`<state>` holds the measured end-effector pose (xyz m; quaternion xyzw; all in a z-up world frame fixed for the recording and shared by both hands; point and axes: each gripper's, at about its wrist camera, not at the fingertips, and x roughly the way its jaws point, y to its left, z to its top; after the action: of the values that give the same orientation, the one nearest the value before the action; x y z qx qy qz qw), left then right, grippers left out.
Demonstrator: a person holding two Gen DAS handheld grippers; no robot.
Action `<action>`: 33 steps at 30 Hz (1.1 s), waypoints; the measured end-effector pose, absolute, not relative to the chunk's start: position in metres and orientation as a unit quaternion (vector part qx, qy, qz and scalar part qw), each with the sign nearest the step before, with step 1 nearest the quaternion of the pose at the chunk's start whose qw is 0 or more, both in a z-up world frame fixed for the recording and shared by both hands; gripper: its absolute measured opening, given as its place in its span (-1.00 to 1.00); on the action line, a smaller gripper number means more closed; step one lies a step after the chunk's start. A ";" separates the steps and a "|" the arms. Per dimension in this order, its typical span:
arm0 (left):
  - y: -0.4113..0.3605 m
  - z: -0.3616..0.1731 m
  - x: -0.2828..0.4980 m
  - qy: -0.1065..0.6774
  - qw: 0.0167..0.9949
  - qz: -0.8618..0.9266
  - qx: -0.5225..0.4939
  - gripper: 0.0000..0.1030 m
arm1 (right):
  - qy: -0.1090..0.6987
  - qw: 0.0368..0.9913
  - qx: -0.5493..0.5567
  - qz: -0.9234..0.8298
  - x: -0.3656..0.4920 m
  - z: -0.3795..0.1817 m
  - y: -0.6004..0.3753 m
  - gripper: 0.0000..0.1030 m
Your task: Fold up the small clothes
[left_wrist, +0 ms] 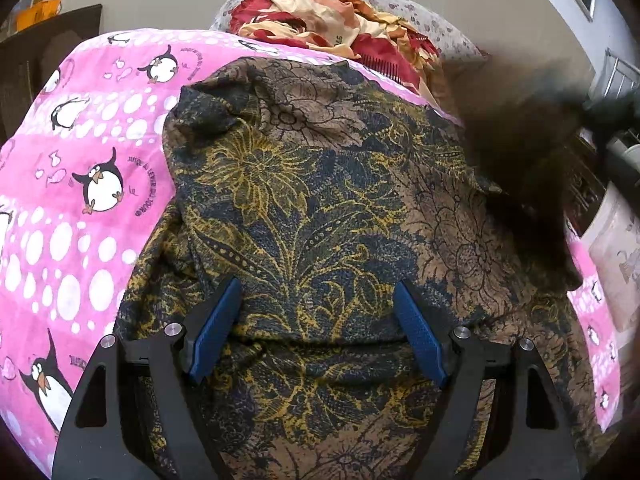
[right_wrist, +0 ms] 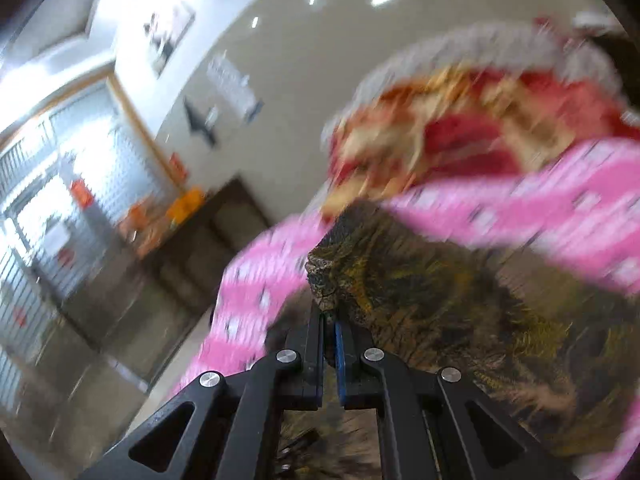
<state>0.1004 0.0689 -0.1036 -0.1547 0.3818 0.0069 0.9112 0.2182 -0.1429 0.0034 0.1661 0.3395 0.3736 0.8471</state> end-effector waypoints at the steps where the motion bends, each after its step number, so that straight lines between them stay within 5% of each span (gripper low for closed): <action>1: 0.069 -0.104 0.100 0.382 0.911 0.007 -0.156 0.53 | 0.363 0.838 0.161 0.375 0.219 -0.019 -0.123 -0.92; 7: 0.072 -0.103 0.100 0.379 0.910 0.005 -0.166 0.53 | 0.462 0.823 0.092 0.317 0.222 -0.093 -0.083 -0.77; 11: 0.072 -0.103 0.100 0.380 0.910 0.006 -0.165 0.53 | 0.453 0.822 0.098 0.331 0.206 -0.081 -0.103 0.03; 15: 0.071 -0.103 0.100 0.381 0.910 0.002 -0.165 0.54 | 0.431 0.841 0.064 0.320 0.168 -0.065 -0.143 0.28; 21: 0.066 -0.096 0.097 0.378 0.909 -0.042 -0.169 0.54 | 0.438 0.861 0.023 0.259 0.131 -0.117 -0.203 0.35; 27: 0.052 -0.078 0.096 0.371 0.902 -0.105 -0.195 0.54 | 0.438 0.860 0.004 0.262 0.135 -0.119 -0.188 0.65; 33: 0.064 -0.069 0.124 0.371 0.887 -0.110 -0.250 0.54 | 0.435 0.859 0.014 0.269 0.135 -0.119 -0.190 0.66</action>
<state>0.1245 0.0642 -0.0692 -0.2505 0.3714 -0.1101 0.8872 0.1351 -0.1901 -0.1189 0.0145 0.4351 0.2693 0.8590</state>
